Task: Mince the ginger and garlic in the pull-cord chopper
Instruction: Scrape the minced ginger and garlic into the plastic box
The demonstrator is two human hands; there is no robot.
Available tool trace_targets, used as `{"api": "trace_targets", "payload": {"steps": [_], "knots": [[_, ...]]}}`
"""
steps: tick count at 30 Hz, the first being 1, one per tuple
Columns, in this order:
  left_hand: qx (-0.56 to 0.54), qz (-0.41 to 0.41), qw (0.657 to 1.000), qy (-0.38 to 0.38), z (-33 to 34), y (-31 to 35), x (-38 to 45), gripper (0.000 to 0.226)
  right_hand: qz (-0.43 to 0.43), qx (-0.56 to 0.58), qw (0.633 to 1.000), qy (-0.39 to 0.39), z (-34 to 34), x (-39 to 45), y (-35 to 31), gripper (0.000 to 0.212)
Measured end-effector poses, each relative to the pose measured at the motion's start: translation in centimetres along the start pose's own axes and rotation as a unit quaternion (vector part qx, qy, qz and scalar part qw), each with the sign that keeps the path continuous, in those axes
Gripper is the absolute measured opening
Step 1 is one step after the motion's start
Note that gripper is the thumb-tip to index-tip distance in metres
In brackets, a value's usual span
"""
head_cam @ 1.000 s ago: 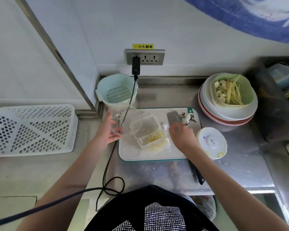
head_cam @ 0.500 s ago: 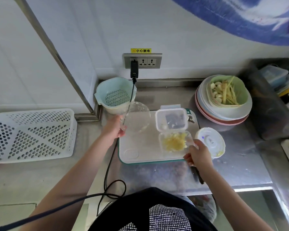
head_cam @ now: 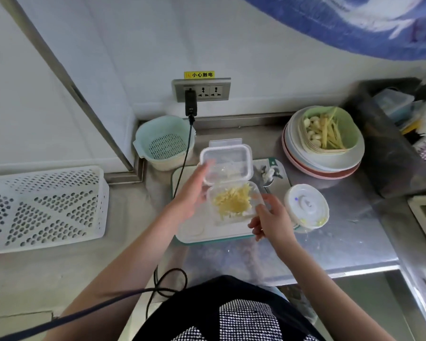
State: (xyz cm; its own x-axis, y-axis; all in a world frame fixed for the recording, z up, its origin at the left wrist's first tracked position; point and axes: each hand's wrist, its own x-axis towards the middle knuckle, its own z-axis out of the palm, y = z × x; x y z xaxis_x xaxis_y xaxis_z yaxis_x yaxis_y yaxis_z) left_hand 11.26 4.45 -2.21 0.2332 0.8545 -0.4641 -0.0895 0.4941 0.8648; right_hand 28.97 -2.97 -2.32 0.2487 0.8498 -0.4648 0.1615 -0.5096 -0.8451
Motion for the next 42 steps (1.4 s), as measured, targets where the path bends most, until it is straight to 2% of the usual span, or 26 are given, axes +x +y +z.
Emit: {"api": "trace_targets", "payload": {"steps": [2,4,7,9,11,12,15,16,18,19,21,24,27,30,31,33,35,38,42], "knots": [[-0.149,-0.048,0.987,-0.033,-0.2,0.4,0.1,0.067,-0.003,0.002,1.000,-0.025,0.2,0.3,-0.4,0.012],[-0.194,-0.071,0.976,-0.067,-0.8,0.7,0.2,0.078,0.004,0.035,0.998,-0.050,0.3,0.4,-0.8,0.015],[-0.125,-0.082,0.982,-0.112,-1.4,1.1,0.1,0.059,0.001,0.088,0.994,-0.068,0.4,0.5,-1.4,0.030],[-0.080,-0.065,0.984,-0.148,-1.7,0.9,0.1,0.052,0.001,0.126,0.990,-0.063,0.4,1.0,-1.8,0.044],[-0.063,-0.025,0.988,-0.140,-1.8,0.6,0.1,0.044,0.027,0.152,0.985,-0.073,0.0,1.8,-2.1,0.055],[-0.055,0.003,0.990,-0.128,-1.7,0.6,-0.1,0.045,0.051,0.159,0.981,-0.101,-0.2,2.1,-2.2,0.056],[0.015,0.092,0.988,-0.120,-1.5,1.0,-0.5,0.074,0.090,0.198,0.950,-0.222,-0.8,2.3,-2.4,0.064],[0.046,0.105,0.987,-0.109,-1.3,1.2,-0.6,0.082,0.081,0.211,0.948,-0.225,-0.7,2.3,-2.4,0.060],[0.075,0.079,0.993,-0.049,-0.9,1.4,-0.6,0.087,0.047,0.239,0.953,-0.179,-0.4,2.4,-2.2,0.058],[0.078,0.041,0.996,-0.023,-0.7,1.4,-0.7,0.081,0.036,0.254,0.955,-0.149,-0.2,2.4,-2.2,0.062],[0.046,-0.038,0.997,-0.041,-0.1,1.0,-1.0,0.055,0.016,0.259,0.959,-0.115,0.0,2.5,-1.9,0.065],[-0.042,-0.065,0.996,-0.040,0.4,0.6,-1.1,0.035,-0.006,0.232,0.968,-0.100,0.5,2.5,-1.7,0.065],[-0.021,-0.051,0.998,-0.034,0.3,1.3,-0.8,0.030,-0.086,0.116,0.980,-0.139,-0.7,2.9,-2.0,0.082],[0.067,-0.059,0.995,-0.052,0.2,1.9,-0.7,0.021,-0.210,-0.075,0.948,-0.226,-2.9,4.1,-3.2,0.123],[0.074,-0.061,0.994,-0.054,0.4,2.0,-0.7,0.017,-0.236,-0.136,0.932,-0.237,-3.3,4.2,-4.0,0.130],[0.069,-0.069,0.994,-0.050,0.9,2.1,-0.8,0.017,-0.259,-0.227,0.911,-0.228,-3.3,4.0,-5.1,0.127],[0.063,-0.068,0.994,-0.049,1.1,2.0,-0.8,0.024,-0.262,-0.273,0.904,-0.199,-3.2,3.7,-5.1,0.118],[0.051,-0.060,0.996,-0.041,1.0,1.5,-0.7,0.057,-0.287,-0.277,0.901,-0.172,-3.0,3.4,-4.4,0.114],[0.056,-0.081,0.986,-0.136,-0.1,1.5,-0.9,0.086,-0.273,-0.263,0.915,-0.135,-3.1,3.1,-4.6,0.109]]}}
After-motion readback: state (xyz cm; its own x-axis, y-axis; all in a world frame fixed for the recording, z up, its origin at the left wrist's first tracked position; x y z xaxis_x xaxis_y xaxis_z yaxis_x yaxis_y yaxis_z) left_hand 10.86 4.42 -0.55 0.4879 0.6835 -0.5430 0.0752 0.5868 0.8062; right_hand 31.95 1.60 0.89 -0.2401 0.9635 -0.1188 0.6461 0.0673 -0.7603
